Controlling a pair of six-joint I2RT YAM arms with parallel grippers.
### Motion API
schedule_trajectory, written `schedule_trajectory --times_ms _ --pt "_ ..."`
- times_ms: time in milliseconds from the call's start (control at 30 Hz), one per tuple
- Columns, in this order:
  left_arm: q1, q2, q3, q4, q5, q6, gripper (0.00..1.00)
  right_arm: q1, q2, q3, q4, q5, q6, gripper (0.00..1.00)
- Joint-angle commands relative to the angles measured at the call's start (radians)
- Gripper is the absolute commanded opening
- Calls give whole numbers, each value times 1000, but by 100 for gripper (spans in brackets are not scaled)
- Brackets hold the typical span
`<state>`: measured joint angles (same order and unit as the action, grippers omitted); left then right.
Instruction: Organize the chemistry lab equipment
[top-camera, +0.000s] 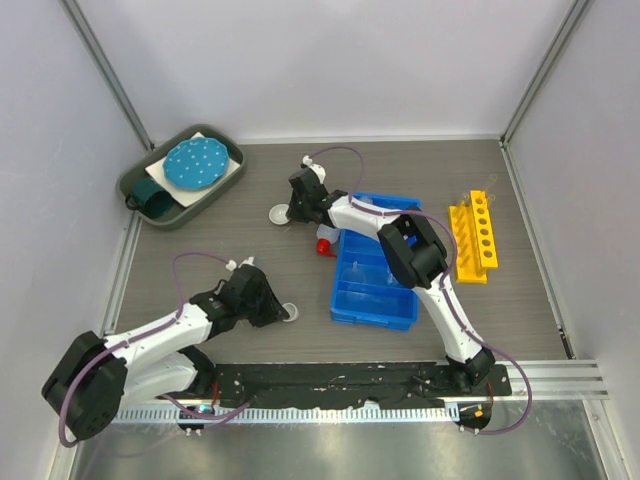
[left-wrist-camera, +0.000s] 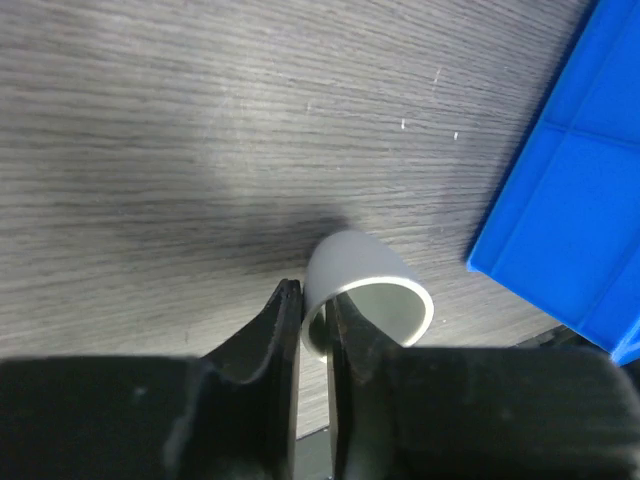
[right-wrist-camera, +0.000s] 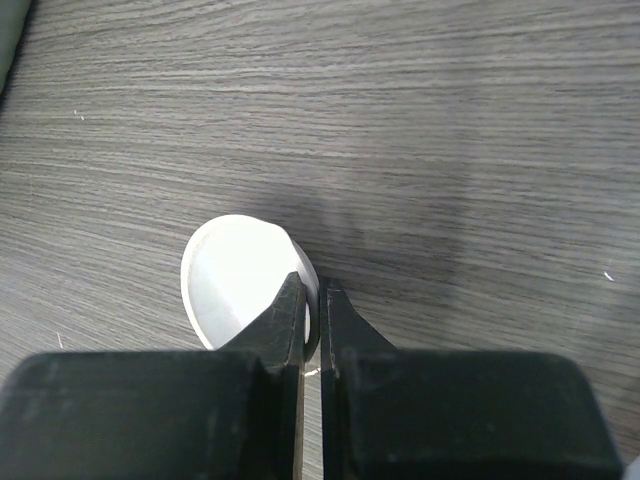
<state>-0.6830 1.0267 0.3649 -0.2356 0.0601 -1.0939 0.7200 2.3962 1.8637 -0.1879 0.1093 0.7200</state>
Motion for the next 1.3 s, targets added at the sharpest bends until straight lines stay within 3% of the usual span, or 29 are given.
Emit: schedule_trajectory --times_ms 0,67,300,500,867,1067,1267 --pt "-24 47 32 59 -34 3 9 2 -6 -6 -2 -5 -16 1" --pt "-36 64 45 59 -40 6 0 2 -17 -14 -1 -3 -21 1" --pt "-55 73 92 27 -51 23 0 15 -92 -67 4 15 -56 1" --pt "-104 45 227 -103 -132 55 0 30 -221 -156 11 61 -97 1" --pt "-201 150 459 -241 -181 129 0 47 -555 -345 -50 182 -168 1" --pt "-216 191 649 -355 -217 195 0 48 -762 -489 -126 269 -200 1" --pt "-216 351 879 -438 -223 301 0 48 -974 -604 -234 351 -203 1"
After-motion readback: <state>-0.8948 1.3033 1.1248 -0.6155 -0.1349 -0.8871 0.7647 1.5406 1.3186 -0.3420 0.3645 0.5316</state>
